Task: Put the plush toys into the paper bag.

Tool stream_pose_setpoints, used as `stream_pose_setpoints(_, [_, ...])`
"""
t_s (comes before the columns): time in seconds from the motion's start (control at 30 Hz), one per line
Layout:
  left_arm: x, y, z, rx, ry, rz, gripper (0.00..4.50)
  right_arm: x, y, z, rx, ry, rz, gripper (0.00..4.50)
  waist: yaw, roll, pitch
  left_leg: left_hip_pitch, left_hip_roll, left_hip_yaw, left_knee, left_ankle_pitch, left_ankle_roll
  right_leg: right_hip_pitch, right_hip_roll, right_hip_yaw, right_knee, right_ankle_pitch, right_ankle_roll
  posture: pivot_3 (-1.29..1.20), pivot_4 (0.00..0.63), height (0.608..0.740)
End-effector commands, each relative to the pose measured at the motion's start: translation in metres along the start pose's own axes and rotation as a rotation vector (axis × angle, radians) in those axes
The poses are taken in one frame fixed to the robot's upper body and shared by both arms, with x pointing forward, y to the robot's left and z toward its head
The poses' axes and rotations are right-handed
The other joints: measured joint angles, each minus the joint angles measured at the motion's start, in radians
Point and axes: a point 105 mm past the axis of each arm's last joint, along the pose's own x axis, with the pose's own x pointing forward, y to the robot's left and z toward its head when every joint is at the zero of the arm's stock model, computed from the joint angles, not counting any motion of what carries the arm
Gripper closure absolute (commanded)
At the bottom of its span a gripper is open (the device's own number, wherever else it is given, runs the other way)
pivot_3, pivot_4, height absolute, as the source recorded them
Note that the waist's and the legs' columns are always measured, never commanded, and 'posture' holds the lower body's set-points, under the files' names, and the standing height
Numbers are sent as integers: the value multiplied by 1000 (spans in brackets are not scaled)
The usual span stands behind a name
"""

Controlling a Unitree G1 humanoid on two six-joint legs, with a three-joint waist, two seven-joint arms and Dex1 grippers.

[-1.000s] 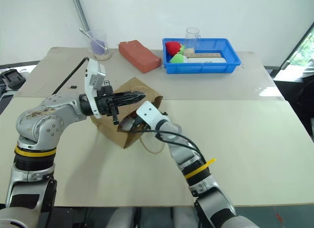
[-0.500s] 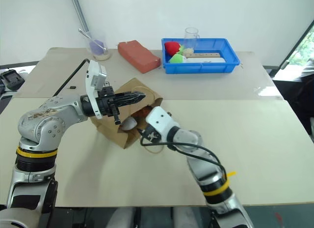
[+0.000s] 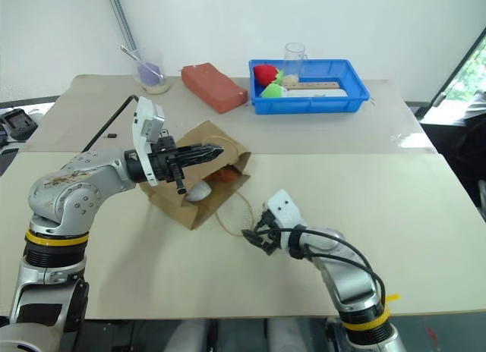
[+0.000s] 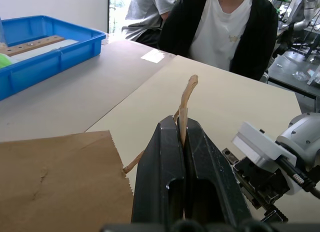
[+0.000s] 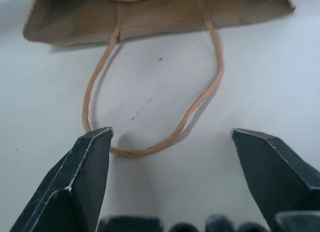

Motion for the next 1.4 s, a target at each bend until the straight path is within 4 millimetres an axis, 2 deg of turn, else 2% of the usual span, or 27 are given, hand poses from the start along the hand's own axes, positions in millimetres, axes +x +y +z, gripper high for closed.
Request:
stream_pose_setpoints(0.03, [-8,1,14,57,-38,24,4500,5,9,4,-36,-17,46,1479,0,0,0,0,0,0,0,0,0,0,0,0,0,0,0,0,150,740])
stream_pose_setpoints(0.2, [-11,3,13,63,-33,36,4500,10,9,3,-43,-5,56,3229,0,0,0,0,0,0,0,0,0,0,0,0,0,0,0,0,150,740])
stream_pose_setpoints(0.33, [-13,7,15,69,-39,54,4500,6,3,12,-28,-36,42,4471,1,0,0,0,0,0,0,0,0,0,0,0,0,0,0,0,150,740])
stream_pose_setpoints(0.37, [-13,8,16,69,-40,56,4500,5,2,14,-22,-43,39,4471,1,0,0,0,0,0,0,0,0,0,0,0,0,0,0,0,150,740])
stream_pose_setpoints(0.53, [-16,20,24,99,-49,76,4500,-24,-10,54,41,-152,71,4471,3,0,0,-1,0,0,0,0,0,-1,0,0,0,0,0,0,150,740])
stream_pose_setpoints(0.7, [-14,36,45,121,-96,77,4500,-64,-36,113,55,-262,77,4471,5,0,0,-1,-1,-1,0,0,0,0,0,-1,0,0,0,0,150,740])
stream_pose_setpoints(0.9, [-4,49,64,132,-149,62,4500,-93,-51,160,56,-335,71,4471,5,0,0,-2,0,-1,-1,0,1,-1,0,-2,-1,0,0,0,150,740])
stream_pose_setpoints(1.17, [13,59,64,156,-144,28,4500,-101,-59,177,31,-349,26,4471,5,0,0,-5,-1,-1,0,0,1,-2,-1,-2,-1,0,0,0,150,740])
stream_pose_setpoints(1.4, [26,65,68,139,-170,23,4500,-97,-74,185,69,-390,-54,4471,4,0,0,-6,-1,-1,0,0,1,-3,-1,-2,-1,0,0,0,150,740])
